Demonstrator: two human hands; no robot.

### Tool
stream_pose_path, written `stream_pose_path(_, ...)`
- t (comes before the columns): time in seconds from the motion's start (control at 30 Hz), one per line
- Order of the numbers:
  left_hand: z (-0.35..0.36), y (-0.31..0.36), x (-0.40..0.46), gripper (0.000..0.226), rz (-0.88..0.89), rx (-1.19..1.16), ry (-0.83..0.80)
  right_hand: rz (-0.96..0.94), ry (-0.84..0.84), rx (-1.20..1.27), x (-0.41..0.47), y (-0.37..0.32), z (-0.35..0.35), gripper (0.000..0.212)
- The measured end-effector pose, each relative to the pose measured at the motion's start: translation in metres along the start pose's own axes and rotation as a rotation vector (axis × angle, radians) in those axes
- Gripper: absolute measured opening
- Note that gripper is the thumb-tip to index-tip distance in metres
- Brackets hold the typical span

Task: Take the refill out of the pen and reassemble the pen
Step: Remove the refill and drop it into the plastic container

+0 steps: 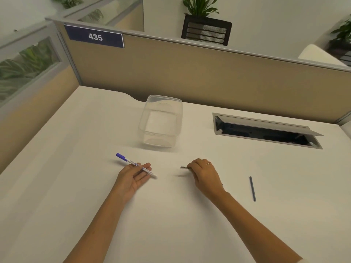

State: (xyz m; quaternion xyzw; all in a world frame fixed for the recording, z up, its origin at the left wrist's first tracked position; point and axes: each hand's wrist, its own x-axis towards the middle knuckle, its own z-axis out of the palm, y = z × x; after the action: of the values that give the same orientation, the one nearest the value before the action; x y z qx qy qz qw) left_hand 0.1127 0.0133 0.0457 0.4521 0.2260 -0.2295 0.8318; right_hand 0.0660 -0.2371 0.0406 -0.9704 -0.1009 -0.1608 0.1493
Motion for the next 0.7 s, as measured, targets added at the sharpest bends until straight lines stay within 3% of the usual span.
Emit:
stream_pose_path(0.2, -0.002, 0.012, 0.017, 0.009, 0.030, -0.004, -0.002, 0.217, 0.257, 0.300, 0.111, -0.028, -0.043, 0.008)
stream_pose_path(0.3, -0.002, 0.015, 0.024, 0.005, 0.038, -0.002, -0.014, 0.301, 0.241, 0.437, 0.176, -0.034, -0.045, 0.010)
stream_pose_path(0.43, -0.005, 0.016, 0.032, 0.005, 0.043, -0.038, -0.032, 0.436, 0.029, 0.505, 0.240, -0.037, -0.019, 0.011)
stream_pose_path(0.57, -0.008, 0.014, 0.036, 0.008, 0.045, -0.088, -0.044, 0.544, -0.272, 0.264, 0.275, -0.030, 0.029, 0.013)
stream_pose_path(0.7, -0.009, 0.013, 0.036, 0.010, 0.053, -0.104, -0.043, 0.585, -0.402, 0.097, 0.279, -0.022, 0.061, 0.037)
